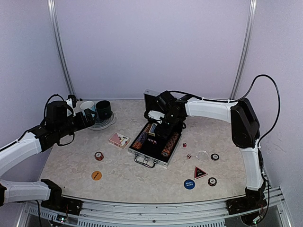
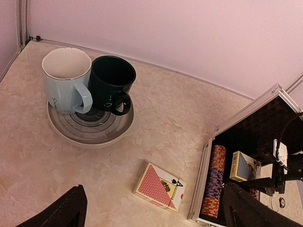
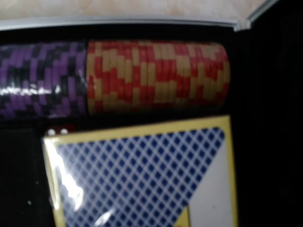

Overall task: Pack up texas hold em set
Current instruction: Place the poker case in the slot.

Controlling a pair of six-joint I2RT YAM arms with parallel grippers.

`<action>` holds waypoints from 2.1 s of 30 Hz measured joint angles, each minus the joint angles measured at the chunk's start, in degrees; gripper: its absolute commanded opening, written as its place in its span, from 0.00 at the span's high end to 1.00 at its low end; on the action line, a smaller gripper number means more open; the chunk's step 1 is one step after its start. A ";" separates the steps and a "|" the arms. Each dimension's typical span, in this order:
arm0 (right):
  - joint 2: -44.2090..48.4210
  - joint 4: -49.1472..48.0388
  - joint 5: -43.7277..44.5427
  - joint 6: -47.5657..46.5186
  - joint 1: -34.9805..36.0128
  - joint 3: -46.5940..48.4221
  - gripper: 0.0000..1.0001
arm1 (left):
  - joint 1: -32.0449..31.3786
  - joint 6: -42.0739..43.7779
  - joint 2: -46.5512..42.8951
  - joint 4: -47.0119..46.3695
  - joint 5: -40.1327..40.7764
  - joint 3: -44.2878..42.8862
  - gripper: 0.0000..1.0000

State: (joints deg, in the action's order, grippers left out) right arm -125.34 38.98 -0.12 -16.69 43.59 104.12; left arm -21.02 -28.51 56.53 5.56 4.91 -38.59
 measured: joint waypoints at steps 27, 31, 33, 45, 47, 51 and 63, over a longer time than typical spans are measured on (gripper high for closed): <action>-3.15 -0.61 1.86 4.90 -0.02 1.25 0.58 | 0.00 0.00 -0.02 -0.42 -0.13 0.00 0.01; -3.17 -1.46 2.40 5.05 -0.02 0.81 0.56 | 0.00 0.00 -0.02 -0.44 -0.17 0.00 0.01; -3.17 -2.08 2.75 5.07 -0.02 0.33 0.56 | 0.00 0.00 -0.02 -0.46 -0.17 0.00 0.01; -0.15 -10.36 6.27 5.11 0.98 -8.76 0.55 | 0.00 0.00 -0.04 -1.05 -0.17 0.09 0.01; 0.90 -12.17 7.23 5.01 1.33 -10.54 0.54 | 0.00 0.00 -0.04 -1.14 -0.20 0.09 0.01; 1.73 -14.47 8.76 4.33 1.66 -12.39 0.53 | 0.00 0.00 -0.04 -1.25 -0.17 0.09 0.01; 1.36 -12.57 7.85 3.04 1.73 -10.86 0.48 | 0.00 0.00 -0.33 -1.27 -0.17 0.44 0.01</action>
State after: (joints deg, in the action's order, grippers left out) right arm -123.98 26.41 7.73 -13.65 45.32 93.25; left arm -21.02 -28.51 56.21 4.29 4.73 -38.15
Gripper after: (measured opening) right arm 0.688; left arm 0.989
